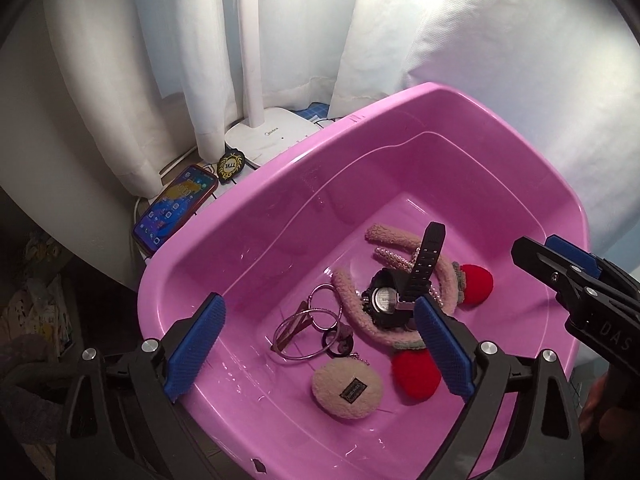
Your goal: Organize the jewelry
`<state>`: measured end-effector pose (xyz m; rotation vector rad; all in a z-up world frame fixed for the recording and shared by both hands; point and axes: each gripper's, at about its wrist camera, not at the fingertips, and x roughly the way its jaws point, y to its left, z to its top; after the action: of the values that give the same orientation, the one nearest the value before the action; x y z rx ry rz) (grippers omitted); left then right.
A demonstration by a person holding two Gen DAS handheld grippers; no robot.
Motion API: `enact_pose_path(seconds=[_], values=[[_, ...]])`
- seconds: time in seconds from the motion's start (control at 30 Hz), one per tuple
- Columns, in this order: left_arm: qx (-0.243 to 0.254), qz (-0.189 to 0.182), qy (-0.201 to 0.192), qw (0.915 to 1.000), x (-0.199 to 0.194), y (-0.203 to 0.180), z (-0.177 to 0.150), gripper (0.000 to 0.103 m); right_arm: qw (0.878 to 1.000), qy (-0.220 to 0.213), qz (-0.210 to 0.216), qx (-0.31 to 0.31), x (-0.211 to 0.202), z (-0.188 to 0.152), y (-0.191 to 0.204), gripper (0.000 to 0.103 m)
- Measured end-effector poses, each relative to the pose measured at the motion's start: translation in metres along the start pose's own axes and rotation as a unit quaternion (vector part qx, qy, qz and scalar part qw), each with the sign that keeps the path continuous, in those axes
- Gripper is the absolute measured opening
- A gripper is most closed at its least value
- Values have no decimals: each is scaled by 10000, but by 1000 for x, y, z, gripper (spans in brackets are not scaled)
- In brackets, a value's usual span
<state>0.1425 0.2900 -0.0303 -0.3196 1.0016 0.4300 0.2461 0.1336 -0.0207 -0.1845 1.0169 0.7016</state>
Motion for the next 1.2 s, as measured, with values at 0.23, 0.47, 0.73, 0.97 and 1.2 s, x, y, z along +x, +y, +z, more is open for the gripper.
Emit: enact_pose_path(seconds=[0.23, 0.47, 0.73, 0.97, 1.2], values=[[42, 158, 42, 9999, -2, -2, -2, 93, 10000, -24, -12, -17, -6, -1, 0, 64], [40, 212, 19, 9998, -5, -1, -3, 94, 10000, -8, -1, -81, -11, -4, 4, 64], [10, 228, 13, 9997, -7, 1, -3, 94, 9999, -9, -21, -115, -12, -6, 6, 64], [25, 252, -17, 9997, -8, 2, -4, 94, 9999, -6, -27, -138, -14, -10, 9, 66], [16, 259, -30, 9997, -8, 4, -4, 94, 9999, -11, -33, -139, -16, -13, 11, 66]])
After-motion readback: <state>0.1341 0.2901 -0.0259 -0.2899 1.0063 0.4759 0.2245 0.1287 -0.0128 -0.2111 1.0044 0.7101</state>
